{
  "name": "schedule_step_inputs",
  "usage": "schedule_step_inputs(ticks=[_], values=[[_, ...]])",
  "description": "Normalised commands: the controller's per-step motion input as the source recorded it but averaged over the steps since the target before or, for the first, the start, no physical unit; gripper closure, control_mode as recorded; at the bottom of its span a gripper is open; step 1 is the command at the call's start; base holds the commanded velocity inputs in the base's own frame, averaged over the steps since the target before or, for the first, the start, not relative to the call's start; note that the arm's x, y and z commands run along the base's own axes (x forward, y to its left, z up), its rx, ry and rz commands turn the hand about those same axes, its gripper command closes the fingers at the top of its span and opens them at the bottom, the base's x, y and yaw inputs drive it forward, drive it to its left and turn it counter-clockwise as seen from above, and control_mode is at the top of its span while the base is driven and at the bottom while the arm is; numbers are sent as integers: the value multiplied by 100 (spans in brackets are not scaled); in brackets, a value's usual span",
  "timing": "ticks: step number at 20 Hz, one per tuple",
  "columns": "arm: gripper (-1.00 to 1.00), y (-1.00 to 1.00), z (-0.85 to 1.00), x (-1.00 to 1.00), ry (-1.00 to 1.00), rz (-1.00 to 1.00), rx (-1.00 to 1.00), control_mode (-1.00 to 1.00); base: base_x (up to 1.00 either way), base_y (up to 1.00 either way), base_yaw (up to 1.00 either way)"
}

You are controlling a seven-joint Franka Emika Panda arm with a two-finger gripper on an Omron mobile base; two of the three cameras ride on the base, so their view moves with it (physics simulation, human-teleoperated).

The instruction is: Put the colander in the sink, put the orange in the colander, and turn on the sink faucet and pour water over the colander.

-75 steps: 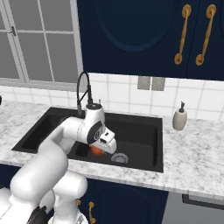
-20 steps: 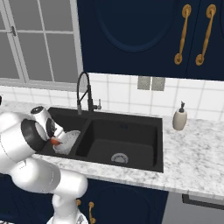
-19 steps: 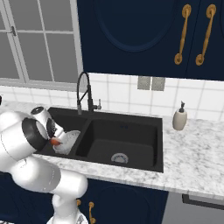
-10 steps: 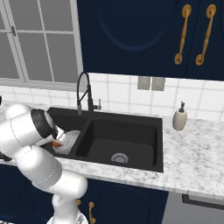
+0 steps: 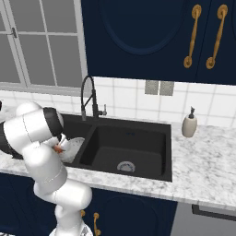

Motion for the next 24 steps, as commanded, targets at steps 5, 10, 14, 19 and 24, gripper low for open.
schedule_step_inputs(ticks=[5,10,14,19,24], values=[[100,2,-15,10,0,0,0,-100,0,0,0],[100,0,-15,0,0,0,0,-100,0,0,0],[100,0,-30,3,0,0,0,-100,0,0,0],[100,0,-24,9,0,0,0,-100,0,0,0],[100,0,-10,14,0,0,0,-100,0,0,0]])
